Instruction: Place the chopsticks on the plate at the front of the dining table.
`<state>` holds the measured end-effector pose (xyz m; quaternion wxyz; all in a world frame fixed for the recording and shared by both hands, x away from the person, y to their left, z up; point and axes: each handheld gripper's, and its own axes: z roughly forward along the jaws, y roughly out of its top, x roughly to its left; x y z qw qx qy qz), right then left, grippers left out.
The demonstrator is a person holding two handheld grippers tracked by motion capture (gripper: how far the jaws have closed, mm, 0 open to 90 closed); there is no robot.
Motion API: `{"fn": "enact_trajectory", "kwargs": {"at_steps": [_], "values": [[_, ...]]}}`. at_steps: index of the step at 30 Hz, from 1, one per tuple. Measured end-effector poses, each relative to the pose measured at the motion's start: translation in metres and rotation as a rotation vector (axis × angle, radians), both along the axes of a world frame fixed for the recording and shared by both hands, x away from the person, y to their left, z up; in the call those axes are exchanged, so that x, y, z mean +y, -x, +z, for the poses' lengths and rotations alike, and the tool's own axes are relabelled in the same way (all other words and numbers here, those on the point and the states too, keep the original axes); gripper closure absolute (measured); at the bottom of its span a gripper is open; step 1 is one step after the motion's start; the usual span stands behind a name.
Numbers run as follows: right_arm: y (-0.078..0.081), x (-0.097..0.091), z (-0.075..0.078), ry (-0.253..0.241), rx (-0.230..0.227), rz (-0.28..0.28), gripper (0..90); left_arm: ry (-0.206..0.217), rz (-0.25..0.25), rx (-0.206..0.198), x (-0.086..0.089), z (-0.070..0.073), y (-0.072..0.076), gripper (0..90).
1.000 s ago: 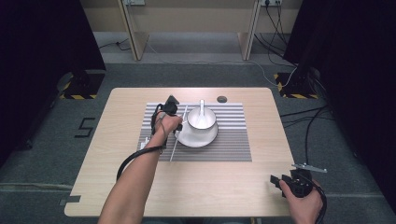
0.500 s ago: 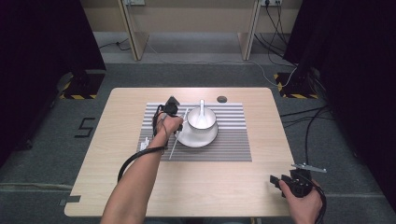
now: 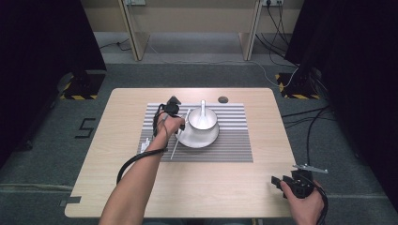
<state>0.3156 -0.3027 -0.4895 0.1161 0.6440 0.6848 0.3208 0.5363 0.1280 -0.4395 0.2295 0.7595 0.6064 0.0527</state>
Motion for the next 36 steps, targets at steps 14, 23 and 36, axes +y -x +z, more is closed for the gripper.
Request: {"fn": "enact_trajectory", "kwargs": {"at_steps": [14, 23, 36], "values": [[0.001, 0.002, 0.001, 0.006, -0.004, -0.004, 46.3, -0.021, -0.050, -0.076, 0.029, 0.015, 0.037, 37.5], [0.002, 0.003, 0.003, 0.011, -0.014, -0.004, 46.3, -0.089, -0.108, -0.113, 0.044, 0.010, 0.064, 37.4], [0.003, 0.005, 0.003, 0.011, -0.009, -0.002, 46.3, -0.147, -0.169, -0.075, 0.054, -0.017, 0.093, 37.4]]}}
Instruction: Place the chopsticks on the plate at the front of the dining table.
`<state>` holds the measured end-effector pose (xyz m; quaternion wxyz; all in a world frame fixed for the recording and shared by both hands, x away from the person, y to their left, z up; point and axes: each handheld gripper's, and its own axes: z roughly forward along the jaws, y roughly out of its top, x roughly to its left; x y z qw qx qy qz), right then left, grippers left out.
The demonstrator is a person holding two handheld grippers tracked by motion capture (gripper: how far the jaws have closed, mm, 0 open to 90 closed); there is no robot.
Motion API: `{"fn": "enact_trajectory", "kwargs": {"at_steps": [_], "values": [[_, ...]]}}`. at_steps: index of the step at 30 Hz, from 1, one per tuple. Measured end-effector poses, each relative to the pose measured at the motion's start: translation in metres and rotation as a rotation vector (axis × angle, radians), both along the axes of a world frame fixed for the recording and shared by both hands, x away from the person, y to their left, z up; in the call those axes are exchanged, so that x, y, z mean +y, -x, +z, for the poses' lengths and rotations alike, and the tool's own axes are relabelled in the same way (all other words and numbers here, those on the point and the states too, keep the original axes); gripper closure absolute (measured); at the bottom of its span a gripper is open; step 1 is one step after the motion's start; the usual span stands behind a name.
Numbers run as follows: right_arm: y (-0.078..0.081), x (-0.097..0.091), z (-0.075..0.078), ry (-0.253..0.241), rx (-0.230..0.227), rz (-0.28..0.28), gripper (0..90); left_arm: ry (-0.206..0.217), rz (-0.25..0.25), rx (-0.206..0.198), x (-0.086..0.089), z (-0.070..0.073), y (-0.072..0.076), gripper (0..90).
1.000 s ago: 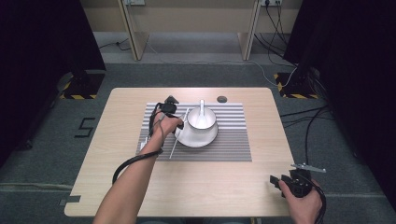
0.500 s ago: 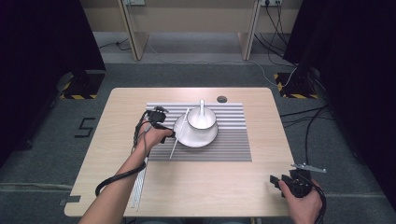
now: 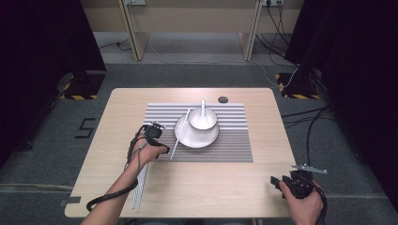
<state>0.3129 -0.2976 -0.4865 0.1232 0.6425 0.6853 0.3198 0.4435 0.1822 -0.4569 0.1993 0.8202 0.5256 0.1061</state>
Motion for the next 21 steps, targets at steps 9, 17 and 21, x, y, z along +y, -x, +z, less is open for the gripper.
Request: {"fn": "enact_trajectory", "kwargs": {"at_steps": [9, 17, 21], "values": [[0.000, 0.000, 0.000, 0.000, -0.003, 0.002, 46.3, -0.011, -0.022, 0.009, -0.005, -0.006, 0.008, 37.4], [0.001, 0.000, 0.001, 0.001, -0.004, 0.000, 46.3, -0.010, -0.033, 0.031, -0.011, -0.012, 0.010, 37.3], [0.000, 0.000, 0.001, 0.002, -0.006, 0.002, 46.3, -0.004, -0.041, 0.033, -0.017, -0.014, 0.011, 37.4]]}}
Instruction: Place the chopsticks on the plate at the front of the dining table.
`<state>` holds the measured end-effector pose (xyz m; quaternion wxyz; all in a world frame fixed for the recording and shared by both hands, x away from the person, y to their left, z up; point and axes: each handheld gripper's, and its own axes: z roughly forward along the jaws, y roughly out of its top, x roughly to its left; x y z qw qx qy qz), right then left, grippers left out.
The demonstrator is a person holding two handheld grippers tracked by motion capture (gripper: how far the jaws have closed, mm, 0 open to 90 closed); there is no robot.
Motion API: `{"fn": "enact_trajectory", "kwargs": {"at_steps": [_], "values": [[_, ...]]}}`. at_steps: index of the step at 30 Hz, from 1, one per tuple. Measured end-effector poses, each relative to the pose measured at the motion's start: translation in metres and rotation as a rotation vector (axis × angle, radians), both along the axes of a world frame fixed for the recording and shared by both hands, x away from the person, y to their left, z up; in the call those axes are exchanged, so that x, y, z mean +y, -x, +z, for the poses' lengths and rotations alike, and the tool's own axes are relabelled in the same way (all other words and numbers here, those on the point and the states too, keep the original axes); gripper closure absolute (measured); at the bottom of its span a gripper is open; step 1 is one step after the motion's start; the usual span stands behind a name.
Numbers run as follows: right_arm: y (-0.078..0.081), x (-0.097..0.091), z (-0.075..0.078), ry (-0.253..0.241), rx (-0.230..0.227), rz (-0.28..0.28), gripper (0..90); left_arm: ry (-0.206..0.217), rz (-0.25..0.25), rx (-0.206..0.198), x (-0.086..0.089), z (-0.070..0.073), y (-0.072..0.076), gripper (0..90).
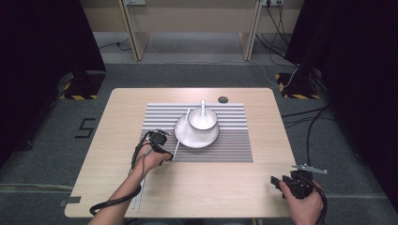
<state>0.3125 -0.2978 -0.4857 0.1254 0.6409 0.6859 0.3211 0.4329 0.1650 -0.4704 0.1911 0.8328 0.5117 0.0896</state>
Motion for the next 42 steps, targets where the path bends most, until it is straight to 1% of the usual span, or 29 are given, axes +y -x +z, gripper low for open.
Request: {"fn": "enact_trajectory", "kwargs": {"at_steps": [5, 10, 13, 16, 20, 25, 35, 37, 39, 42], "values": [[0.000, 0.000, 0.000, -0.002, 0.000, -0.002, 46.3, 0.004, -0.012, 0.007, -0.007, -0.002, 0.000, 37.4], [0.000, 0.000, 0.000, -0.004, 0.001, -0.006, 46.3, 0.007, -0.024, 0.005, -0.016, -0.002, 0.000, 37.3], [0.000, 0.000, 0.001, -0.002, -0.003, -0.002, 46.3, 0.018, -0.023, 0.000, -0.021, -0.001, 0.000, 37.2], [0.000, 0.000, 0.001, -0.006, 0.003, -0.006, 46.3, 0.015, -0.029, -0.002, -0.024, 0.000, 0.000, 37.1], [0.000, -0.001, 0.001, -0.002, -0.003, -0.002, 46.3, 0.010, -0.028, -0.009, -0.028, 0.002, -0.001, 36.9], [0.000, -0.001, 0.000, -0.003, -0.001, -0.002, 46.3, 0.009, -0.033, -0.008, -0.034, 0.002, -0.001, 36.7], [0.000, 0.000, 0.000, -0.003, 0.002, 0.000, 46.2, 0.018, -0.034, -0.006, -0.033, 0.000, 0.001, 36.1], [0.000, 0.000, 0.000, -0.002, 0.001, 0.000, 46.3, 0.020, -0.036, -0.003, -0.031, 0.001, 0.004, 36.1], [0.000, 0.000, 0.001, -0.001, -0.003, -0.001, 46.2, 0.032, -0.036, -0.008, -0.029, 0.004, 0.006, 36.1], [0.000, 0.000, 0.000, -0.002, -0.003, -0.003, 46.2, 0.035, -0.036, -0.019, -0.022, 0.008, 0.012, 36.0]]}}
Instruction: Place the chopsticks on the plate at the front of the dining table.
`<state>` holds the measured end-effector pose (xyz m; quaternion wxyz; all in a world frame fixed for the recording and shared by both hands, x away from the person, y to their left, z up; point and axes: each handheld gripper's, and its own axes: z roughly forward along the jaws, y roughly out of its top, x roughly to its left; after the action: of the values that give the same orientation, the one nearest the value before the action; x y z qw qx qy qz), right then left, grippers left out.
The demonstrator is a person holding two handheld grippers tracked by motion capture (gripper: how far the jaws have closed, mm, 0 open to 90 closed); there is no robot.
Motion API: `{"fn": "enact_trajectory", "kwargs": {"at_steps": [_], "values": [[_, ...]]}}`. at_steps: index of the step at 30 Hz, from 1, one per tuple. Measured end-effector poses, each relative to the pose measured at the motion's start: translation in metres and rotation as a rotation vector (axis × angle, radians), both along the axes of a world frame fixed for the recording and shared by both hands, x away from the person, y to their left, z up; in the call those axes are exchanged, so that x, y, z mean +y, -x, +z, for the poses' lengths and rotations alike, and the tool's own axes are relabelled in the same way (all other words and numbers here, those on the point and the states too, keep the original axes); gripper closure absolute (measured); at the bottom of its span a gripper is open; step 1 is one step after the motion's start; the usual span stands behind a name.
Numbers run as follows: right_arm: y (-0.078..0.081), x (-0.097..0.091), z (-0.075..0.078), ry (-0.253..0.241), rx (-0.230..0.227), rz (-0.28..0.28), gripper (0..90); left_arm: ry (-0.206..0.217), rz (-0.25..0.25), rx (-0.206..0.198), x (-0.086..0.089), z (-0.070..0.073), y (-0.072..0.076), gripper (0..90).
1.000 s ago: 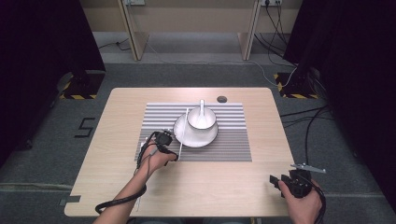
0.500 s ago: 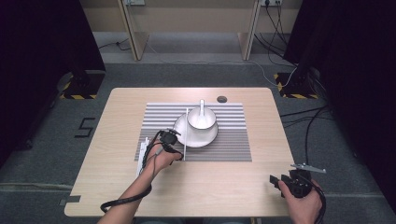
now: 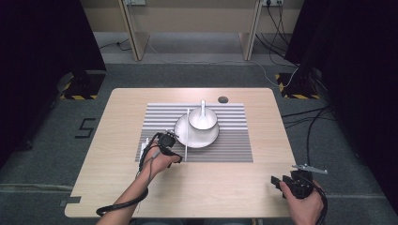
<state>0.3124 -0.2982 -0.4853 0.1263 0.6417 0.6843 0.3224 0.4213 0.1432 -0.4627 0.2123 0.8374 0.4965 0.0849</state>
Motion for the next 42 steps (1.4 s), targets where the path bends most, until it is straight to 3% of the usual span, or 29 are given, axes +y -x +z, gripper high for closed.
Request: {"fn": "enact_trajectory", "kwargs": {"at_steps": [9, 19, 28, 42], "values": [[0.000, 0.000, 0.001, 0.000, 0.001, -0.007, 46.2, 0.004, 0.043, -0.028, 0.039, 0.011, 0.016, 35.8], [0.000, 0.002, 0.000, 0.006, 0.003, -0.001, 46.2, 0.016, 0.130, -0.011, 0.081, 0.014, 0.025, 36.2], [0.000, 0.002, -0.001, 0.006, 0.005, -0.001, 46.2, -0.021, 0.191, 0.033, 0.112, 0.007, 0.030, 43.0], [0.000, 0.003, -0.001, 0.009, 0.006, 0.000, 46.2, -0.072, 0.201, 0.076, 0.124, -0.013, 0.033, 52.6]]}}
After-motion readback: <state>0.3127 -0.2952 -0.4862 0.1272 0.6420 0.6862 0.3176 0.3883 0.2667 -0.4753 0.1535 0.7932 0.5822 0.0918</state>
